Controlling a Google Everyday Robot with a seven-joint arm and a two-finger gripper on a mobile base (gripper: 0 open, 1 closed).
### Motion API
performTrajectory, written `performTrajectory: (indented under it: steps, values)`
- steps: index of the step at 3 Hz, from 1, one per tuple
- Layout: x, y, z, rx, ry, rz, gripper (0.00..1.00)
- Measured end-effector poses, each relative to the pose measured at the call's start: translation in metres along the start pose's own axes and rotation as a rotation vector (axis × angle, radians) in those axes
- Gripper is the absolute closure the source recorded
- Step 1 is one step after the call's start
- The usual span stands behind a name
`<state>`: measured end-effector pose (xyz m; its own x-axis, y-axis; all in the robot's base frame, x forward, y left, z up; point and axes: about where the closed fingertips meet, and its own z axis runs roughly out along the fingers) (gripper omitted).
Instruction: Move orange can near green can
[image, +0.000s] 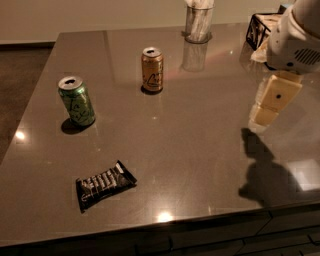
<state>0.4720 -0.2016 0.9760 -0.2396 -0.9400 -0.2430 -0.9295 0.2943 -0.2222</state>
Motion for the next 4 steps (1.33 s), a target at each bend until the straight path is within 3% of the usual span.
performTrajectory:
  steps: [1,2,4]
  values:
    - [-0.039,-0.039,0.021,-0.011,-0.096,0.027,0.00]
    - [-0.107,-0.091,0.053,0.003,-0.237,0.076,0.00]
    - [-0.183,-0.138,0.103,0.018,-0.340,0.190,0.00]
